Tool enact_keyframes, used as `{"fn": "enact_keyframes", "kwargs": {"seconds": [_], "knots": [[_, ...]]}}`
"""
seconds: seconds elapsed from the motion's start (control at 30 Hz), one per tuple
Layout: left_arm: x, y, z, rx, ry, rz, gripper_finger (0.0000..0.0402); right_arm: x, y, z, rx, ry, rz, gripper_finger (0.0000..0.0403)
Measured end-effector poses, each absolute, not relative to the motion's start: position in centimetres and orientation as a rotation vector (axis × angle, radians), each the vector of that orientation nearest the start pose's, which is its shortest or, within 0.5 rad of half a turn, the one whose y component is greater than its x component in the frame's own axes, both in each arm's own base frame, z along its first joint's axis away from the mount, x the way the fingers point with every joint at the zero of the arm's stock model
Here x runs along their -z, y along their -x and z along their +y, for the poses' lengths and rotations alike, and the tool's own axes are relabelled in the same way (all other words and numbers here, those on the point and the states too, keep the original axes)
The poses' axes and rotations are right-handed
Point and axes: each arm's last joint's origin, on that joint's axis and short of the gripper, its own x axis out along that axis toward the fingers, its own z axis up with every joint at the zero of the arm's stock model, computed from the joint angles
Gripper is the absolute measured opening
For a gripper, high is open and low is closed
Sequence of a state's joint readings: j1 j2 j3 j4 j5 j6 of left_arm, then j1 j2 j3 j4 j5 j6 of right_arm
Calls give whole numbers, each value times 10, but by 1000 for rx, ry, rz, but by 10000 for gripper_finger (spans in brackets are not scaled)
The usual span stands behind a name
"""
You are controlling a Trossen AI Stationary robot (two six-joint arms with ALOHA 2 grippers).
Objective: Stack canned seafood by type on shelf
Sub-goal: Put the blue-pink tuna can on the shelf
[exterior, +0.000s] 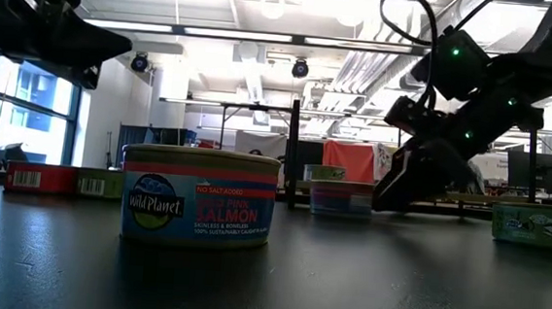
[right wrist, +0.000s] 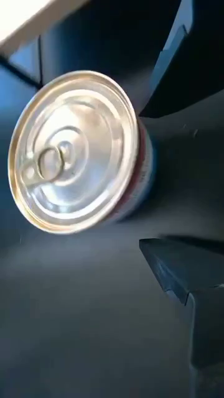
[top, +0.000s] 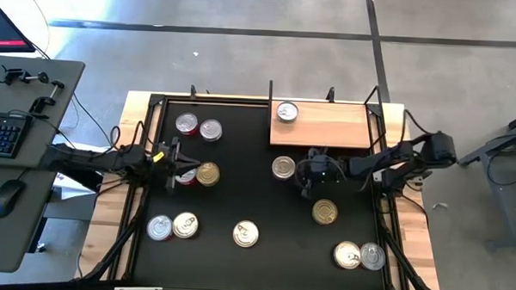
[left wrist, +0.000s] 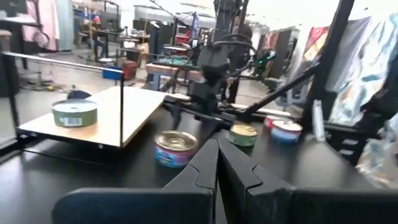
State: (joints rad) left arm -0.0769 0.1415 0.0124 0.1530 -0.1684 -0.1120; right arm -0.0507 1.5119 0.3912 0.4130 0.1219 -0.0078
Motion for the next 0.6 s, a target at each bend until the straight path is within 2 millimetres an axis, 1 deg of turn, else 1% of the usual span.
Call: {"fn": "enact_keyframes", "kwargs": {"seconds": [0.13, 0.3, 0.47, 0.6], "knots": [[-167, -113, -6, -95, 89, 20, 0, -107, -247, -5, 131, 53, 696, 323], [-158, -126, -9, -130, 71, 102, 0, -111, -271, 6, 116, 80, 696, 323], [-151, -139, -10, -151, 65, 176, 0, -118, -290, 9, 107, 137, 718, 323], [-155, -154, -10, -206, 43, 247, 0, -128, -305, 10, 97, 165, 693, 323]]}}
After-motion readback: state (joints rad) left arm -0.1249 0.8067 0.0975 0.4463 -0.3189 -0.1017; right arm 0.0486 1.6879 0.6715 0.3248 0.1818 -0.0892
